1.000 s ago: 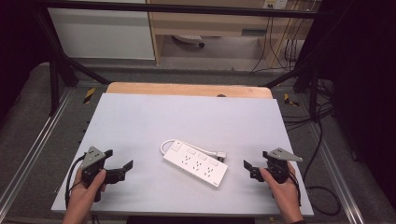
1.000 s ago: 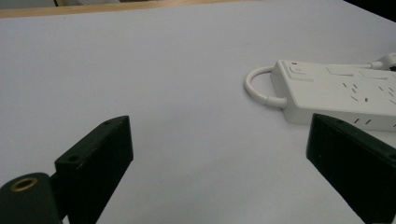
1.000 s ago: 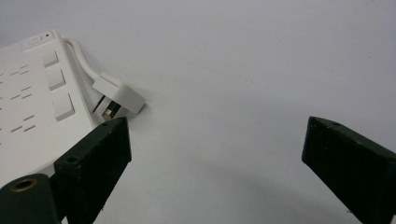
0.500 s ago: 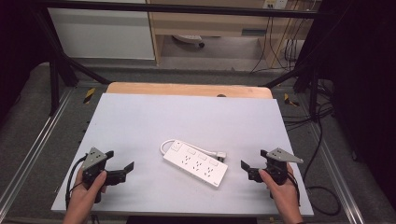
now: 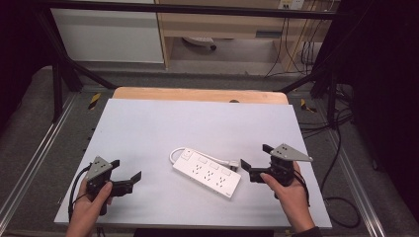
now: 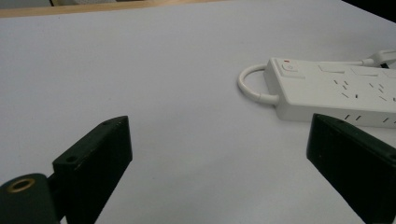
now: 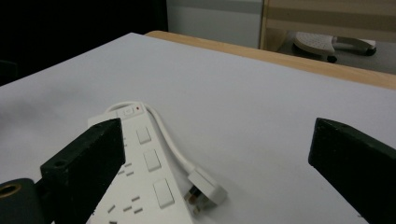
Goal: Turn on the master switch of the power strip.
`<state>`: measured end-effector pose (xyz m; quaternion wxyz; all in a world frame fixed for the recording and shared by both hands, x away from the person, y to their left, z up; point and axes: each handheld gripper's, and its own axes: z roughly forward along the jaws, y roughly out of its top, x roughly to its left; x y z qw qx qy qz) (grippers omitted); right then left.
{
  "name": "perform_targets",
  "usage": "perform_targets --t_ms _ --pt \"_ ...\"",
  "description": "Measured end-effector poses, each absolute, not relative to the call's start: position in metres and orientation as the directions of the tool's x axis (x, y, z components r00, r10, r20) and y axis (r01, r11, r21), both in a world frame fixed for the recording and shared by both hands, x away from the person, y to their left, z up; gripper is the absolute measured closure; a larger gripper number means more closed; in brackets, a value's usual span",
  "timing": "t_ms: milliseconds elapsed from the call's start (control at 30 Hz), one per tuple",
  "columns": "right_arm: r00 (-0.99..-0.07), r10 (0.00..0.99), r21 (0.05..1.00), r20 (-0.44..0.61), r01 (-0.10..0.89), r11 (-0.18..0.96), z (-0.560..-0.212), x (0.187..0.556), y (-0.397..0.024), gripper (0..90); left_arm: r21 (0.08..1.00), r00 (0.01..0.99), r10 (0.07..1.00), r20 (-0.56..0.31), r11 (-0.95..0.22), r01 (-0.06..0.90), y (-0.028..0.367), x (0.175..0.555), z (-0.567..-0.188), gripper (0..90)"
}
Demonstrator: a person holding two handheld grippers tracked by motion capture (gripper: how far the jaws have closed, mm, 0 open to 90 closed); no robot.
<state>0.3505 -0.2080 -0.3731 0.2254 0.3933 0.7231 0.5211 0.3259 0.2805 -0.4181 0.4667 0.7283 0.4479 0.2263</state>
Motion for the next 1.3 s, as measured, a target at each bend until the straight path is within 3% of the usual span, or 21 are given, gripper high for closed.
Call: perform_targets --t_ms 767,1300 --pt "-0.614 0.784 0.928 0.086 0.335 0.161 -0.351 0.403 -0.141 6.5 0.883 0.519 0.85 -0.089 -0.174 0.437 0.28 0.324 -0.417 6.4" --pt "-0.656 0.752 0.94 0.066 0.292 0.173 -0.345 0.417 -0.111 48.8 0.884 0.516 0.852 -0.09 -0.17 0.436 0.281 0.324 -0.417 6.3"
